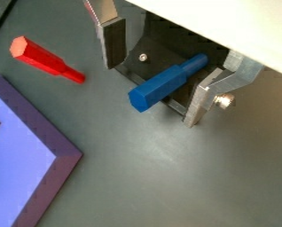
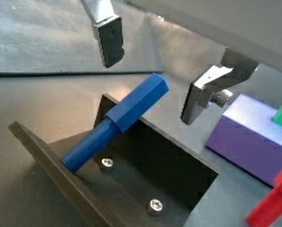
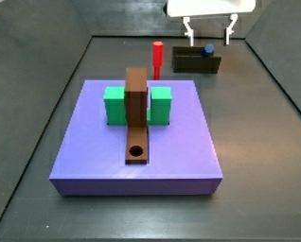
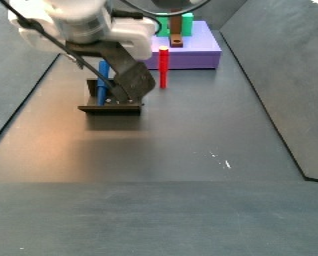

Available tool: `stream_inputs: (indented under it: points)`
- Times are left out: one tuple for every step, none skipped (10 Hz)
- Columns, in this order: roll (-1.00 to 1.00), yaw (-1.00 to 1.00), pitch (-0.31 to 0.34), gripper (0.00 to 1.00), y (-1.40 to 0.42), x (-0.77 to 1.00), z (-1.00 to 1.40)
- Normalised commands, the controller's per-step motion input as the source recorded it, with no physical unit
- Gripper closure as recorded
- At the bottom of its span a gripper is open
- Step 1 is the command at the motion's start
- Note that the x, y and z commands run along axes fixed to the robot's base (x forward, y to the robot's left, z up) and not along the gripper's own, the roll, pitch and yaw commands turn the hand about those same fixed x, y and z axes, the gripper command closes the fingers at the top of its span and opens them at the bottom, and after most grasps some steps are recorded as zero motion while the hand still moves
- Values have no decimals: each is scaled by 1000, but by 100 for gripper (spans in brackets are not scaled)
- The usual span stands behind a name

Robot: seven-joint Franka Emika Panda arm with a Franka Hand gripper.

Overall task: Pick up the blue object. Move up. Place the blue object on the fixture. Regrasp the blue object. Move to above the board. Insert the blue object.
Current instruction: Regrasp the blue object.

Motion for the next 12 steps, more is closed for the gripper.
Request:
stream_inputs:
  points:
    - [863,0,149,0,-174,17,211]
    - [851,0,143,0,-180,34,243]
    - [749,0,40,0,-189,0,214]
    - [674,0,0,0,-209,0,163]
    - [649,-14,-120,0,-203,0,120]
    - [783,-31,-586,0,-169,-129,0]
    - [1000,-14,-949,0,-106,-354,131]
    - [1000,-3,-789,0,-117,-71,94]
    - [1000,0,-400,0,-186,0,0]
    - [1000,23,0,0,-200,20,0]
    - [1000,143,126,0,-120,206,17]
    - [1000,143,151,0,-89,203,49]
